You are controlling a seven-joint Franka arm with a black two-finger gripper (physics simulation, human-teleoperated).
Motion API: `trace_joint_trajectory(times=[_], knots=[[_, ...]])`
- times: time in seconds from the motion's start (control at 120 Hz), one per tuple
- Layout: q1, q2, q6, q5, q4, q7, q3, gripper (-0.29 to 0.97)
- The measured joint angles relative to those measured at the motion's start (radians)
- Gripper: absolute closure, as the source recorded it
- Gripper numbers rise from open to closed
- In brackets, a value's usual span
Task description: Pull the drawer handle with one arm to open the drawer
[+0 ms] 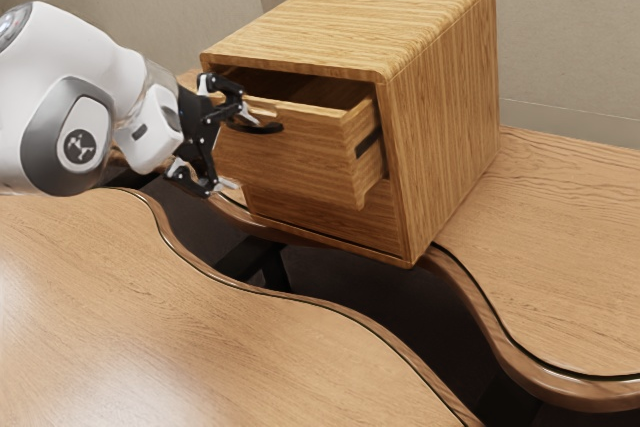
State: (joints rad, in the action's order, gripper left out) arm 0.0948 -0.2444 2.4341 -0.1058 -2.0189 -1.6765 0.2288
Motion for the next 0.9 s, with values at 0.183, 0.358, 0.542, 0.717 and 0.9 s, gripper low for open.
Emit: trace_joint_trajectory(times=[0.183,0.358,0.542,0.717,0.9], knots=[[-0.001,-0.103,-0.001,0.007,-0.1,0.0,0.005,0.0],[-0.003,-0.141,0.0,0.008,-0.145,0.0,0.007,0.0],[-0.004,-0.21,-0.002,0.008,-0.2,0.0,0.007,0.02],[-0.016,-0.29,-0.011,0.009,-0.26,0.001,0.004,0.03],[-0.042,-0.359,-0.015,0.012,-0.329,0.001,-0.001,-0.01]])
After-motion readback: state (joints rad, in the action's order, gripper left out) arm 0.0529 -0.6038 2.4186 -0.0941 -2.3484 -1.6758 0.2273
